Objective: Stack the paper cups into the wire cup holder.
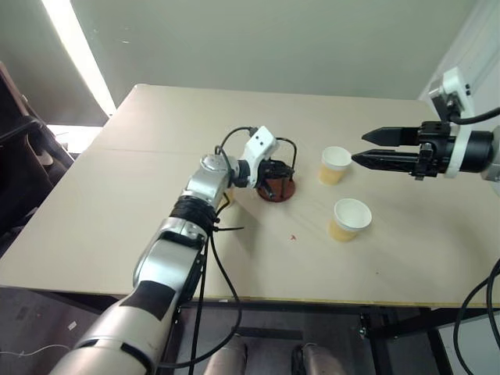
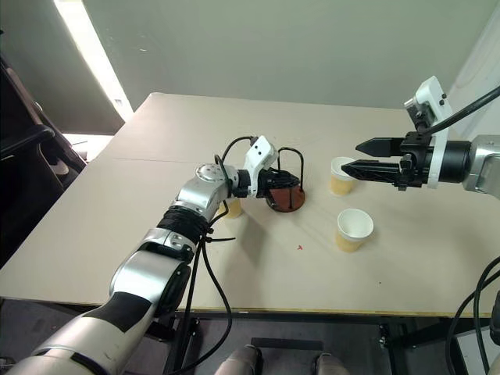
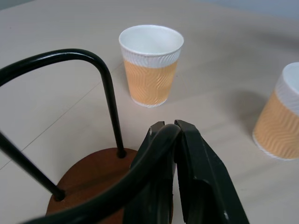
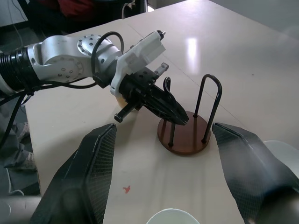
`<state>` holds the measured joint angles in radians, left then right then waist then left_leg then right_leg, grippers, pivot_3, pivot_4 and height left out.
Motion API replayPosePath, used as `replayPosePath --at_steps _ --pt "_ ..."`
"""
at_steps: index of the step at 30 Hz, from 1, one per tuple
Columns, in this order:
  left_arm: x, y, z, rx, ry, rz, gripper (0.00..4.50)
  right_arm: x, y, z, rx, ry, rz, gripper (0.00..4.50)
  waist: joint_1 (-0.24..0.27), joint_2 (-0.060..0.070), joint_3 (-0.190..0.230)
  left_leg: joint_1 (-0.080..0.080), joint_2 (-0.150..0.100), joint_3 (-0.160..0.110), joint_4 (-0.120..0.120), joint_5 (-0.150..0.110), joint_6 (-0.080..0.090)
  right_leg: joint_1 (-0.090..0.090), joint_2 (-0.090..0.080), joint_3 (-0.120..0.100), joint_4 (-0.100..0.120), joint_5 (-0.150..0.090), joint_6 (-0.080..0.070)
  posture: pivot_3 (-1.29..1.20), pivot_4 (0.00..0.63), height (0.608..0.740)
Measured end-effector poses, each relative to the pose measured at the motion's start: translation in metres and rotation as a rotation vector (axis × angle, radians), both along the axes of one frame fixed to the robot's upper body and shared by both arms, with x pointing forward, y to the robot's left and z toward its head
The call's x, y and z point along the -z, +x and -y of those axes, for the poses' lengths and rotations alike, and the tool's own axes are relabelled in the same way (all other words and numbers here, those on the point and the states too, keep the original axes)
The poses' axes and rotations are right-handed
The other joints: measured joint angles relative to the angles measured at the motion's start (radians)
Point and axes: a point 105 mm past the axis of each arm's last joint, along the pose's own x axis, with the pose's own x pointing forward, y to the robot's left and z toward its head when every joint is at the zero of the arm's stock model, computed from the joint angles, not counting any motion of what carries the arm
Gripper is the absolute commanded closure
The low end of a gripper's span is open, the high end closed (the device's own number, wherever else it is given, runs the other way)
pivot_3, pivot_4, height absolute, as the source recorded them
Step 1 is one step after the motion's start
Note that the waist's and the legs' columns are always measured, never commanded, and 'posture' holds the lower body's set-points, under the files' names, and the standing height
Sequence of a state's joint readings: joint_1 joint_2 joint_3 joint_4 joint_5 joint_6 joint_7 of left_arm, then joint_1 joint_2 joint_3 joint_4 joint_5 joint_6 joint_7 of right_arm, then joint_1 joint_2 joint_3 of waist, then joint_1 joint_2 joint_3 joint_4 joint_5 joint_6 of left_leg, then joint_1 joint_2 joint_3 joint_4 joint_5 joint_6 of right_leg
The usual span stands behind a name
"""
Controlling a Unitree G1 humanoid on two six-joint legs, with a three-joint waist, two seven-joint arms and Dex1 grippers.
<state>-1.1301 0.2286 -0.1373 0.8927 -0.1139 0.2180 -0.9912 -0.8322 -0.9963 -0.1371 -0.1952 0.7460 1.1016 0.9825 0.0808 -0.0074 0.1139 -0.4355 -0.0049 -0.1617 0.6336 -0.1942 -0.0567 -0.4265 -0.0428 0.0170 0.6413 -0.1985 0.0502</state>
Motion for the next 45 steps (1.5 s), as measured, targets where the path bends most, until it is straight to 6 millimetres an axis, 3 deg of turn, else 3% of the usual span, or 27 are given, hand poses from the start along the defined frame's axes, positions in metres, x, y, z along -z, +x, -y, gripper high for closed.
replayPosePath --at_steps 4,7,15,25,35,39,45 --pt "-0.014 -0.011 0.000 0.105 0.011 0.029 4.45 0.000 -0.001 0.000 -0.002 -0.002 -0.004 1.10 -0.001 0.000 0.000 0.000 -0.001 0.004 0.003 -0.001 0.003 0.000 0.002 0.008 0.000 0.000 0.004 0.00 0.150 0.740" --pt "-0.030 -0.031 0.000 0.239 0.052 0.078 4.45 0.004 -0.004 0.002 -0.002 -0.013 -0.021 1.10 -0.001 0.000 0.000 0.000 -0.002 0.008 0.007 -0.004 0.006 0.000 0.002 0.012 -0.001 -0.002 0.007 0.00 0.150 0.740" --pt "-0.022 -0.081 -0.029 0.466 0.208 0.045 4.45 0.016 -0.021 -0.002 -0.060 -0.074 -0.079 1.10 -0.006 0.000 0.000 -0.001 0.000 0.011 0.014 -0.011 0.010 0.000 0.000 0.015 -0.001 -0.005 0.010 0.00 0.150 0.740" --pt "-0.003 -0.095 -0.030 0.490 0.166 -0.054 4.45 0.014 -0.024 0.002 -0.048 -0.090 -0.078 1.10 -0.005 0.000 0.000 0.001 0.000 0.006 0.015 -0.016 0.018 0.000 -0.003 0.015 0.000 -0.005 0.009 0.00 0.150 0.740" --pt "0.010 -0.107 -0.013 0.592 0.177 -0.070 4.45 0.016 -0.026 0.000 -0.051 -0.103 -0.076 1.10 -0.005 0.000 0.000 0.001 0.000 0.006 0.014 -0.016 0.018 0.000 -0.003 0.015 0.000 -0.005 0.009 0.00 0.150 0.740" --pt "0.018 -0.101 -0.015 0.581 0.205 -0.062 3.32 0.015 -0.027 0.000 -0.050 -0.103 -0.068 1.10 -0.005 0.000 0.000 0.001 0.000 0.006 0.015 -0.016 0.018 0.000 -0.003 0.015 0.000 -0.005 0.009 0.00 0.150 0.740" --pt "0.029 -0.094 -0.021 0.567 0.272 -0.021 1.17 0.018 -0.027 0.001 -0.048 -0.104 -0.078 1.10 -0.005 0.000 0.000 0.000 0.000 0.006 0.014 -0.017 0.019 0.000 -0.003 0.015 -0.001 -0.005 0.009 0.00 0.150 0.740"
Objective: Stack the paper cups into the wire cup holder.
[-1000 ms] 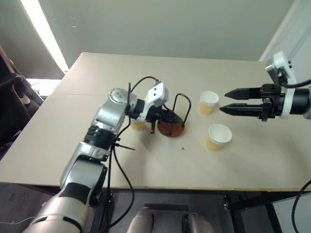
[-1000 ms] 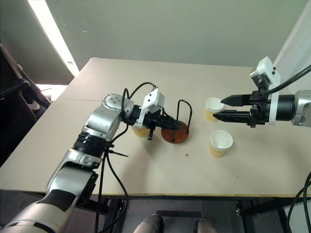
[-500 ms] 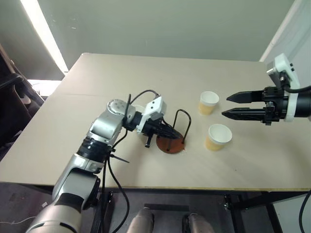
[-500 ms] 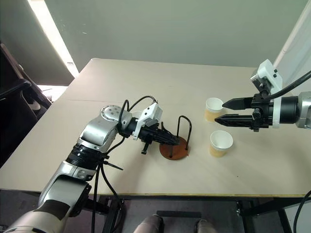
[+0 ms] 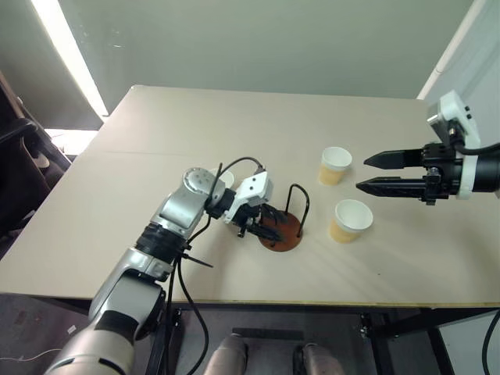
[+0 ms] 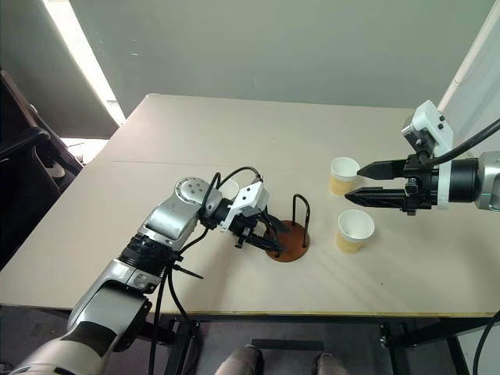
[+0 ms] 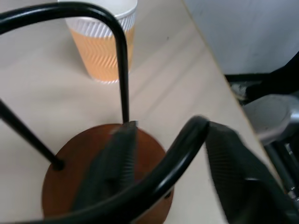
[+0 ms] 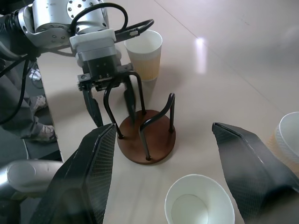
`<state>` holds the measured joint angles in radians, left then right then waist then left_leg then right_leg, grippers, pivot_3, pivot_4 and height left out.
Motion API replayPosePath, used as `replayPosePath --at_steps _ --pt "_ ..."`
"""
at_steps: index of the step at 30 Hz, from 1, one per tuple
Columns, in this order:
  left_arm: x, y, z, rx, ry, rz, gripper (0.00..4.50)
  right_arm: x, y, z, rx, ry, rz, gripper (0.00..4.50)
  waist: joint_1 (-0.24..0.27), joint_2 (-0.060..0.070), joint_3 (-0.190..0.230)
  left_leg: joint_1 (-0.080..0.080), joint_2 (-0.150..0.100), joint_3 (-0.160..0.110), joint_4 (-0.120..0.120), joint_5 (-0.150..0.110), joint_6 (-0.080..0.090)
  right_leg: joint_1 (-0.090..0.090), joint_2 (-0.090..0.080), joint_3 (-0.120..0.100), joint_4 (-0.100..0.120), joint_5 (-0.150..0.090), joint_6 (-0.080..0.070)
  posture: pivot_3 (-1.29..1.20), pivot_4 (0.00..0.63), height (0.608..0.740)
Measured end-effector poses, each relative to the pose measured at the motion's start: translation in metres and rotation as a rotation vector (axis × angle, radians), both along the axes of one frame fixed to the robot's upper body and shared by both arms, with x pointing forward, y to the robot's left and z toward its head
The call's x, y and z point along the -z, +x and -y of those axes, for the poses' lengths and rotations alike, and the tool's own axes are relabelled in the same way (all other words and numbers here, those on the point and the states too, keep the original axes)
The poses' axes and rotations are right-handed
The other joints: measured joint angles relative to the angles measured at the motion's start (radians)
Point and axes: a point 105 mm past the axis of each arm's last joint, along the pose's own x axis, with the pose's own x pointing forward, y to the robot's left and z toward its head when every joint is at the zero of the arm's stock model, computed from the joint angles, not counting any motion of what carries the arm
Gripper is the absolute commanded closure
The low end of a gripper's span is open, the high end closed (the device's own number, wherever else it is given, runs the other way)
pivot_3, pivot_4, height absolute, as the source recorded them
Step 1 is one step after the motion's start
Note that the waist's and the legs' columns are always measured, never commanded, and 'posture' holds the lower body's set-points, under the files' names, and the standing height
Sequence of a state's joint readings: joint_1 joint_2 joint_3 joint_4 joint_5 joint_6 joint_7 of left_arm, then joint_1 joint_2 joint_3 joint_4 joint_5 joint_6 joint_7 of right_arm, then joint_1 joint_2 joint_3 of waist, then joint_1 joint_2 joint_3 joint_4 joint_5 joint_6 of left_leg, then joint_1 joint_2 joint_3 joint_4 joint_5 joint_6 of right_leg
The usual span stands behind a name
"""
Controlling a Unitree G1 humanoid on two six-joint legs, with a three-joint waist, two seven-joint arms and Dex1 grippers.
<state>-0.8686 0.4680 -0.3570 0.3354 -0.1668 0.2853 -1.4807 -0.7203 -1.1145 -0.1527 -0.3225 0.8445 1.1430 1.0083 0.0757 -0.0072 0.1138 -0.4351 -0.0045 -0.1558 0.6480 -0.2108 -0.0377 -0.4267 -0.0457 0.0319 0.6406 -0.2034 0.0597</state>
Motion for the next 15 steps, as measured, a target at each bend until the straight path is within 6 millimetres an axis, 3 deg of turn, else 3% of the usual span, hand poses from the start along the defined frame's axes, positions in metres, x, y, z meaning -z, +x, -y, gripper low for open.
replayPosePath --at_steps 3,15 --pt "0.000 0.000 -0.003 0.003 0.010 0.013 0.06 0.000 0.000 0.000 -0.001 0.000 0.001 1.10 0.000 0.000 0.000 0.000 0.000 0.000 0.000 0.000 0.000 0.000 0.000 0.000 0.000 0.000 0.000 0.00 0.150 0.740" --pt "0.006 -0.014 -0.022 0.077 0.105 0.068 0.06 0.000 -0.001 0.000 -0.008 -0.001 -0.002 1.10 -0.002 0.000 0.000 0.000 0.000 -0.001 0.000 0.000 0.000 0.000 0.000 0.000 0.000 0.000 -0.001 0.00 0.150 0.740"
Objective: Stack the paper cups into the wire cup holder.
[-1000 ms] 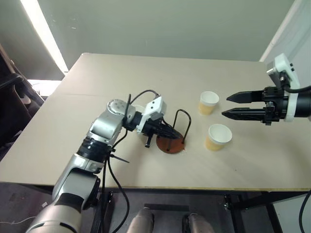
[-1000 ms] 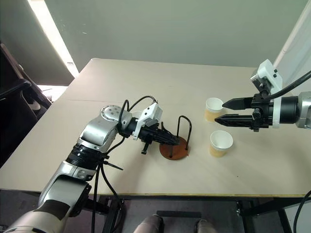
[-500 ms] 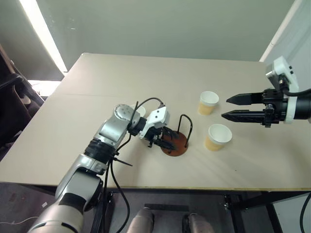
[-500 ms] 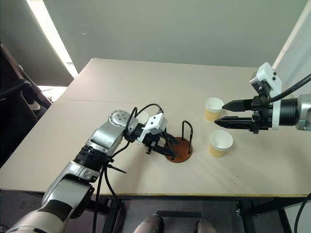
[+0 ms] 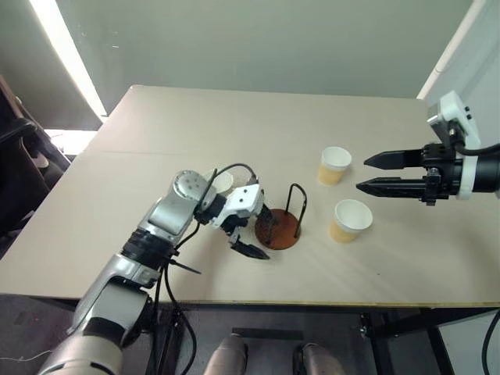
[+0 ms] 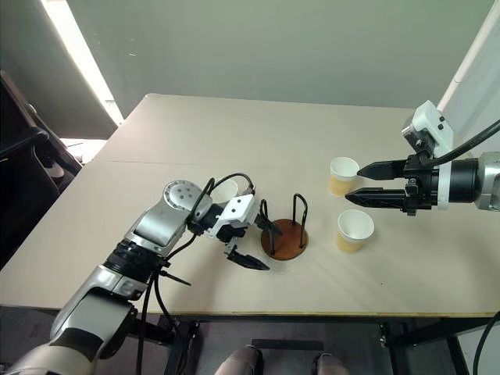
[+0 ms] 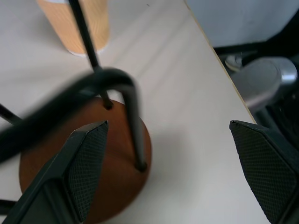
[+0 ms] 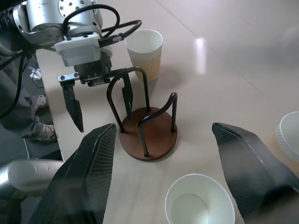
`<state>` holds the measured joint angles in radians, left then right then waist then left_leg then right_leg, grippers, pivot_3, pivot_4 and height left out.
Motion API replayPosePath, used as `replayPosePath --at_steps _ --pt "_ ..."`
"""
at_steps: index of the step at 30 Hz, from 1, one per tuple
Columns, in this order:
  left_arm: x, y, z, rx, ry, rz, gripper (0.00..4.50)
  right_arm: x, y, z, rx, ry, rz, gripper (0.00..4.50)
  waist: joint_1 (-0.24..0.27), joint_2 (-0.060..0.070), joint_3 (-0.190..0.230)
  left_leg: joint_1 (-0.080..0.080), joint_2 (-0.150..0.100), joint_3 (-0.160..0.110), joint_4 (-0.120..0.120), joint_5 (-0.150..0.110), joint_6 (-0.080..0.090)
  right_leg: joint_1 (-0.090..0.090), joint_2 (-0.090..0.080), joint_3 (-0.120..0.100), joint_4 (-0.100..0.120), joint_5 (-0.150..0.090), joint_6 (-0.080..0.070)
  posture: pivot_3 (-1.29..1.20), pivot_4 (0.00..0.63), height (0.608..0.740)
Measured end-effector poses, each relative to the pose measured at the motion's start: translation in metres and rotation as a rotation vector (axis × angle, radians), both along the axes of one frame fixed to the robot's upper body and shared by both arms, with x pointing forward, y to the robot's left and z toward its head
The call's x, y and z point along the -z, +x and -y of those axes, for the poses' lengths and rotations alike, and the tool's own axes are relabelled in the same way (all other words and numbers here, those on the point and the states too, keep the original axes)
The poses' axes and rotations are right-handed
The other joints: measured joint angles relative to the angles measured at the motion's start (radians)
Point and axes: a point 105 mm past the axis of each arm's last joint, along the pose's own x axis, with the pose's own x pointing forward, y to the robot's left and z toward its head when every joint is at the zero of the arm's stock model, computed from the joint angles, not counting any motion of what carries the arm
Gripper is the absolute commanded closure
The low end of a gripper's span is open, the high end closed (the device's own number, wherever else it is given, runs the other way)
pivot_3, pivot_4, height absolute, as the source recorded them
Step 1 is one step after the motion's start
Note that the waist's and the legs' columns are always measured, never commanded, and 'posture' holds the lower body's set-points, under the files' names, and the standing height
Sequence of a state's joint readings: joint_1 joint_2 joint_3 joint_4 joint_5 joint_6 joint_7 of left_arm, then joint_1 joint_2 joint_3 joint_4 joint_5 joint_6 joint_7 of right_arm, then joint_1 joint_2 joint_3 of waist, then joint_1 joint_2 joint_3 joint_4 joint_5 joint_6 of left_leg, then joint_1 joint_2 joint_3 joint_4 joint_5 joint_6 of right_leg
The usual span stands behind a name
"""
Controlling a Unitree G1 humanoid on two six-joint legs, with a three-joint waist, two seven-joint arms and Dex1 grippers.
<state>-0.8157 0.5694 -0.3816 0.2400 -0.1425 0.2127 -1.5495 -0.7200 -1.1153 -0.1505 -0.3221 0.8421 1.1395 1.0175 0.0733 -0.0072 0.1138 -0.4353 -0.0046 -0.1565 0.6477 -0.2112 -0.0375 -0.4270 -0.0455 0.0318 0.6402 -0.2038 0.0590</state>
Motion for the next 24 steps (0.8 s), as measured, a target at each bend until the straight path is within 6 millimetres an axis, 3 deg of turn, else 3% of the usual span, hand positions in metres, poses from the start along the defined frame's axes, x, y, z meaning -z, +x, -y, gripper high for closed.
replayPosePath --at_steps 6,16,18,22,24 --pt "-0.009 -0.002 -0.011 0.017 0.054 0.096 0.06 0.001 0.000 -0.001 -0.006 -0.001 -0.004 1.10 -0.004 0.000 0.000 0.000 0.000 0.000 -0.001 0.000 0.000 0.000 0.000 0.000 0.000 -0.001 -0.001 0.00 0.150 0.740" --pt "-0.036 0.004 -0.055 -0.048 0.190 0.287 0.06 0.004 0.002 -0.010 -0.074 -0.037 -0.004 1.10 -0.014 0.000 0.000 0.000 0.001 0.000 -0.001 -0.002 0.000 -0.002 0.000 0.000 0.001 -0.002 -0.004 0.00 0.150 0.740" --pt "-0.048 0.006 -0.062 -0.082 0.191 0.308 0.06 0.002 0.006 -0.011 -0.080 -0.047 0.009 1.10 -0.015 0.000 0.000 0.000 0.001 -0.001 -0.001 -0.002 0.000 -0.002 0.000 -0.001 0.001 -0.003 -0.006 0.00 0.150 0.740" --pt "-0.091 0.008 -0.064 -0.179 0.059 0.309 0.06 -0.001 0.019 -0.014 -0.106 -0.067 0.041 1.10 -0.017 0.000 0.000 0.000 0.001 -0.001 -0.001 -0.003 -0.001 -0.003 0.000 -0.001 0.002 -0.004 -0.008 0.00 0.150 0.740" --pt "-0.108 0.007 -0.067 -0.217 0.009 0.317 0.00 -0.002 0.026 -0.014 -0.110 -0.075 0.054 0.57 -0.020 0.000 0.000 0.000 0.002 -0.001 -0.002 -0.004 -0.001 -0.003 0.000 -0.001 0.002 -0.004 -0.008 0.00 0.150 0.740"
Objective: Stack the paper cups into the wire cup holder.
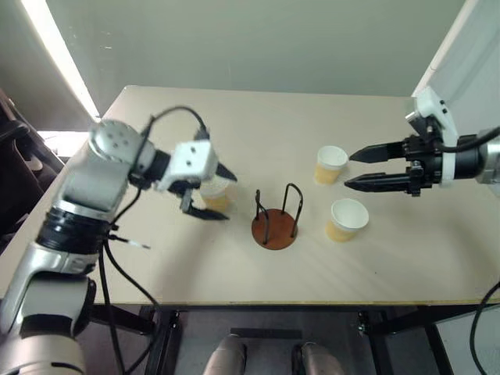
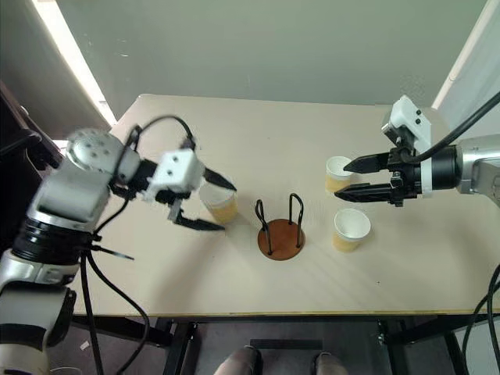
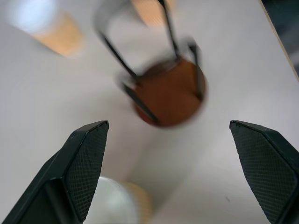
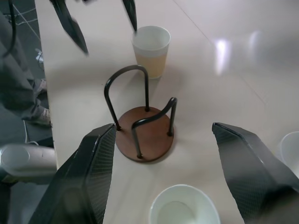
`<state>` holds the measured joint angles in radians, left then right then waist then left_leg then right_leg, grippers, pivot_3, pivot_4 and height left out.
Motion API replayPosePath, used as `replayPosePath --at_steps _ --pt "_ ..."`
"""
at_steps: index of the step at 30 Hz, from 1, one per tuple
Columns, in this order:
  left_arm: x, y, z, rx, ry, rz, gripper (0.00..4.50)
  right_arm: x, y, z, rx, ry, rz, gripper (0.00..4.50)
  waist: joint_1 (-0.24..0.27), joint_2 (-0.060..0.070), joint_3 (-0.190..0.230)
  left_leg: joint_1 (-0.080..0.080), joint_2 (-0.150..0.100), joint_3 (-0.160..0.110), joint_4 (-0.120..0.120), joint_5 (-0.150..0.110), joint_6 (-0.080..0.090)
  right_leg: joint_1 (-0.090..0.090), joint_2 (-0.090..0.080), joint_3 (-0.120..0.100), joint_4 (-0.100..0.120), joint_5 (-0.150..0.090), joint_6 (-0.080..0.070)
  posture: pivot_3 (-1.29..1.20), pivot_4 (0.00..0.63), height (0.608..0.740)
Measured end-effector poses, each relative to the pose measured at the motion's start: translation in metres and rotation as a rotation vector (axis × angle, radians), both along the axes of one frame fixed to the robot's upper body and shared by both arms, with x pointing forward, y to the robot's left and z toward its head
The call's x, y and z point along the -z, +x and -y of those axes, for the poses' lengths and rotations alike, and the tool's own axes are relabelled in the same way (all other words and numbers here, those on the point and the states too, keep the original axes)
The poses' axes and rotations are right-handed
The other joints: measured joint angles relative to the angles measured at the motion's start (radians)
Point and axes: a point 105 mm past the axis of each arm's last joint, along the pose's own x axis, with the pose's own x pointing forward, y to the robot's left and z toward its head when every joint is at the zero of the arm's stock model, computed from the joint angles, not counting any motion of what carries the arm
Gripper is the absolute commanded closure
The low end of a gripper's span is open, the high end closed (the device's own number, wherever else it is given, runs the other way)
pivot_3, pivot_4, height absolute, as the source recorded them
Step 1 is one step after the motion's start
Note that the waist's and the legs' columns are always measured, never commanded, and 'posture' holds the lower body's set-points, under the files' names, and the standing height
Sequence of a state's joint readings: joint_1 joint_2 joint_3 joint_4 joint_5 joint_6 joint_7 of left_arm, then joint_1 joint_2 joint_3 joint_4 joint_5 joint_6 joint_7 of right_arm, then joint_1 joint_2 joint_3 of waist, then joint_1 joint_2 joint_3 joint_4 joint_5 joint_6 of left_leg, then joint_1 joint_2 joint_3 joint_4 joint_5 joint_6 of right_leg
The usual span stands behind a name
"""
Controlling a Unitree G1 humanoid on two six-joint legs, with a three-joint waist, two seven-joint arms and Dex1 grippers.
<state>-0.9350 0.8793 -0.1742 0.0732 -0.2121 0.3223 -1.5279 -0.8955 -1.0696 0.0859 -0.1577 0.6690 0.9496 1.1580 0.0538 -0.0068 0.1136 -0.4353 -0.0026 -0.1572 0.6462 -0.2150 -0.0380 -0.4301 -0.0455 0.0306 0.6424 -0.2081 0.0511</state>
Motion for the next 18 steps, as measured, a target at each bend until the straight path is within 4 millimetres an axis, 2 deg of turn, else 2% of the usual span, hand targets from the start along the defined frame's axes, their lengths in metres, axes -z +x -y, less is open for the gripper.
replayPosePath --at_steps 2,8,13,18 --pt "-0.008 0.001 -0.008 -0.049 -0.033 -0.006 0.00 -0.002 0.009 0.000 -0.001 -0.006 0.014 0.05 -0.004 0.000 0.000 0.000 0.000 0.000 -0.001 0.000 0.000 -0.001 0.000 0.000 0.000 0.000 0.000 0.00 0.150 0.740" --pt "-0.026 0.009 -0.024 -0.185 -0.150 -0.012 0.00 -0.002 0.042 -0.014 -0.026 -0.047 0.107 0.05 -0.016 0.000 0.000 0.000 0.002 0.000 -0.002 0.000 0.000 -0.003 0.000 -0.001 0.002 0.000 -0.001 0.00 0.150 0.740" --pt "-0.030 0.014 -0.031 -0.235 -0.184 0.008 0.00 0.015 0.075 -0.023 -0.014 -0.176 0.177 0.05 -0.018 0.001 0.000 -0.001 0.002 0.000 -0.003 0.000 -0.001 -0.005 0.000 -0.001 0.002 0.001 -0.002 0.00 0.150 0.740" --pt "-0.023 0.017 -0.035 -0.259 -0.192 -0.008 0.00 0.041 0.101 -0.016 0.004 -0.320 0.194 0.05 -0.014 0.001 0.000 -0.002 0.002 -0.001 -0.005 -0.001 -0.002 -0.007 0.000 -0.001 0.002 0.001 -0.004 0.00 0.150 0.740"
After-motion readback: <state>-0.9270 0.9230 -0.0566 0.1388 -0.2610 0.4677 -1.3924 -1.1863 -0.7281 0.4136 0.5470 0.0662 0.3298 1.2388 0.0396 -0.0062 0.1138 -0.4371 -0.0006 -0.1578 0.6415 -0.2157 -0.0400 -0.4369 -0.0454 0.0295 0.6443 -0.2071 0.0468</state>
